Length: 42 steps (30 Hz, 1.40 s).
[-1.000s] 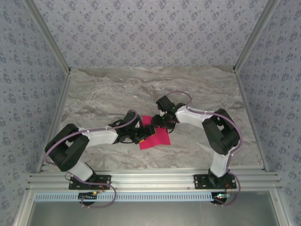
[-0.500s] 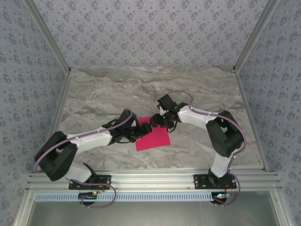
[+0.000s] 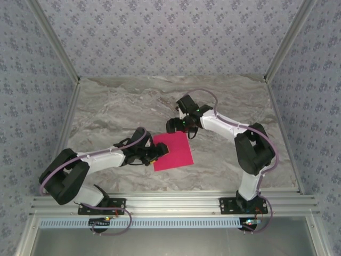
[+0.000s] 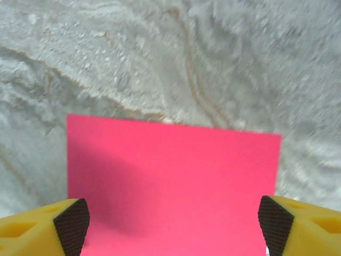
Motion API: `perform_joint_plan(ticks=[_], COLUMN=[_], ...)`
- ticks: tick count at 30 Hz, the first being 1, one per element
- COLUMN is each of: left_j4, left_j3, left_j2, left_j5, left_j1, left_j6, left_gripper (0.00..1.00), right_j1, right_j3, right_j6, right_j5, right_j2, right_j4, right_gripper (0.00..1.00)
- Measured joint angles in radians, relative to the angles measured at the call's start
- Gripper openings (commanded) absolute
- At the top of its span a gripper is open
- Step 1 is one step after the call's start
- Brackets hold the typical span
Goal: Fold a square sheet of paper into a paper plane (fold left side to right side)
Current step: Pick up the square sheet of paper from the center of the table.
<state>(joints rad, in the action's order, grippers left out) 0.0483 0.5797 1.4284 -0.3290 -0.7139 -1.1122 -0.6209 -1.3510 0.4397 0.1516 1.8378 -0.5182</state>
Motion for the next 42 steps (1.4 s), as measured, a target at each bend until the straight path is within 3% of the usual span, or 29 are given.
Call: perform_joint_plan(ticks=[13,20,30,42], left_j4=[-0.005,-0.003,0.025,0.054], left_j3=[0.0,0.0,0.0,-0.009], left_j2=[0.021,0.029,0.045,0.044], left_j5=[0.0,0.0,-0.004,-0.011], left_j1=[0.0,0.0,-0.001,-0.002], left_j6=[0.0,0.0,-0.002,-0.007], left_gripper=[0.76,0.76,0.76,0.77], right_j1=[-0.002,-0.026,-0.099,-0.091], right_j3=[-0.055,-0.037,0.04,0.066], right_j6=[-0.038,-0.03,0.022,0.053], right_j5=[-0.045,-0.063,0.005,0.052], right_j2=[0.174,0.165,0.107,0.095], right_j4=[-0.042,-0.025,0.01,0.026], right_gripper=[0.96,0.95,0.94,0.86])
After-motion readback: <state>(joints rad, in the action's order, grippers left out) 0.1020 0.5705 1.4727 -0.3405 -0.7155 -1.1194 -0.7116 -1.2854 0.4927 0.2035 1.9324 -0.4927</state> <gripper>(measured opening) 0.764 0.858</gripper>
